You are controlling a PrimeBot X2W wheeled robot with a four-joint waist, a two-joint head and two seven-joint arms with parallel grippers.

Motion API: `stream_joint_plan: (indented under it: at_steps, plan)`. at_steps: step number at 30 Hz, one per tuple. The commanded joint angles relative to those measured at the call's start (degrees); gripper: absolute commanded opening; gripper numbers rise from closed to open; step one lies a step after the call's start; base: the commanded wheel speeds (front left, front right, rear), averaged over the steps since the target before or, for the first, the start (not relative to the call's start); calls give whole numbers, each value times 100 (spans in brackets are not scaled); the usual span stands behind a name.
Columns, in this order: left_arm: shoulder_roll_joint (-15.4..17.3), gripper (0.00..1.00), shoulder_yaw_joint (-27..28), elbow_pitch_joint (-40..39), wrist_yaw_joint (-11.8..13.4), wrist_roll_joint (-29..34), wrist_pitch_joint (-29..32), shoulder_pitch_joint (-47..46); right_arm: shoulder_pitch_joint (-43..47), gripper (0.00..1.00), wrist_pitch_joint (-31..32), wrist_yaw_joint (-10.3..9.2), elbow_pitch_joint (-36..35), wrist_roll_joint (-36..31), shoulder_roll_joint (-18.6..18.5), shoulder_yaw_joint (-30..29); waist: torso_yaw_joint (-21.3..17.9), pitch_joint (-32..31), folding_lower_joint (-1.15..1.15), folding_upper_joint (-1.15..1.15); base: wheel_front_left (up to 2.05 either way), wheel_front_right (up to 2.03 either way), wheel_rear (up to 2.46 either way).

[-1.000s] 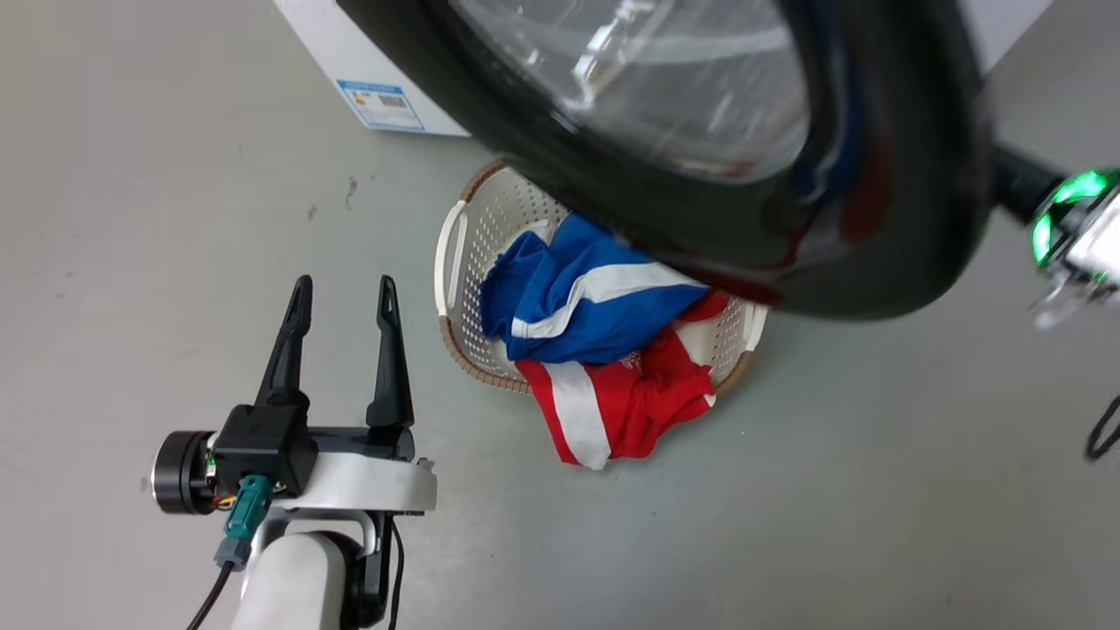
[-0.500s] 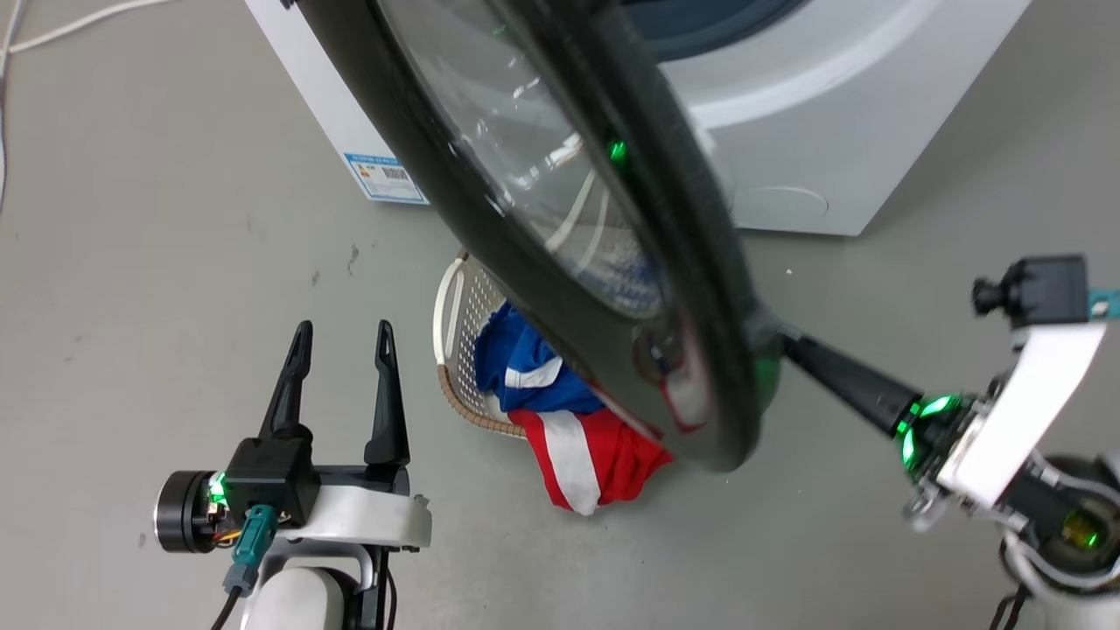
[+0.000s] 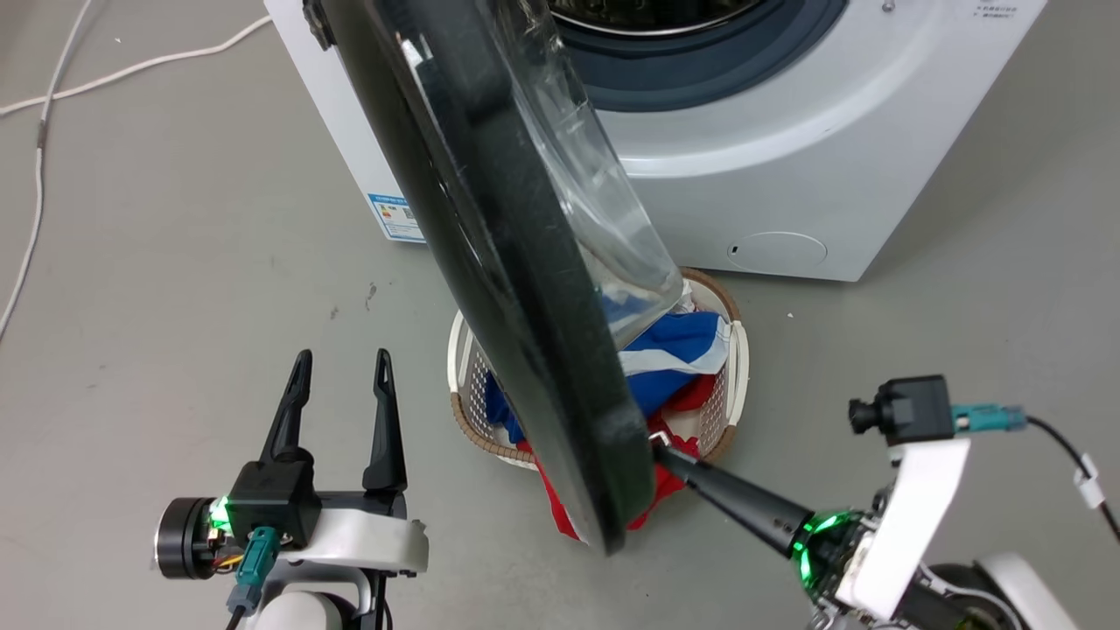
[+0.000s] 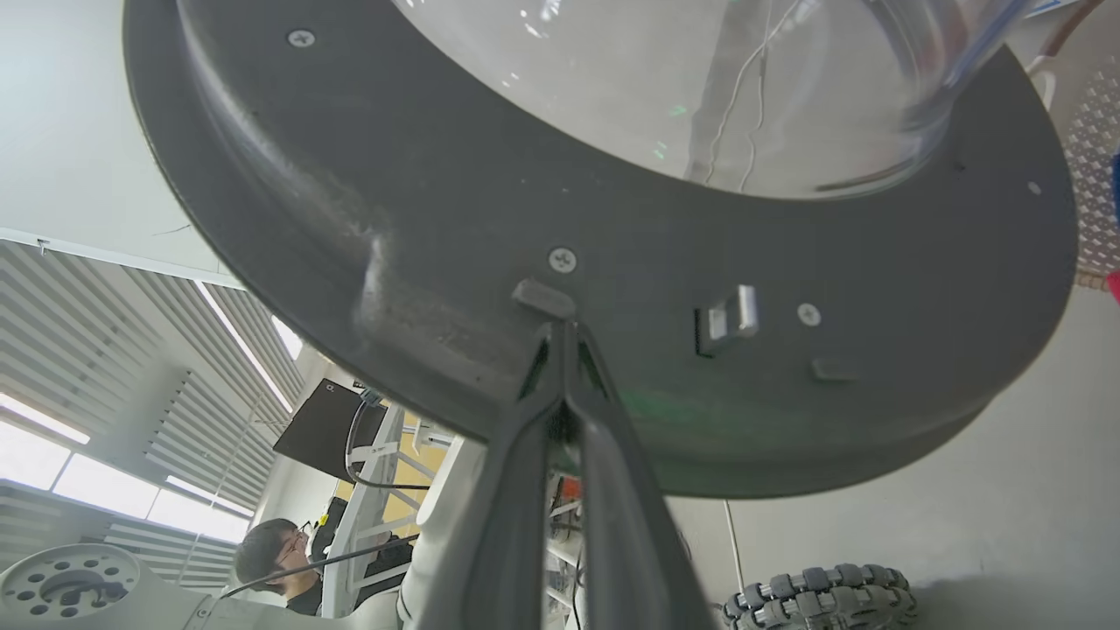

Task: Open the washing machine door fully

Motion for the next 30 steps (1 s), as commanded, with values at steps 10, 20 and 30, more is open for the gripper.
stream_joint_plan:
  at_steps: [10,20,30]
  plan:
    - [0,100,107,67,-24,60,-16,282,344,0,-411,16,117,65,148,3,-94,-345,1,0,0,0,0]
    - [0,100,239,168,-94,106,-16,583,734,100,-2283,17,-119,-399,323,-877,-230,-901,1,0,0,0,0]
    - [1,100,346,167,-134,154,-16,851,1007,100,-4374,17,-36,-1532,368,-1703,-368,-1249,1,0,0,0,0]
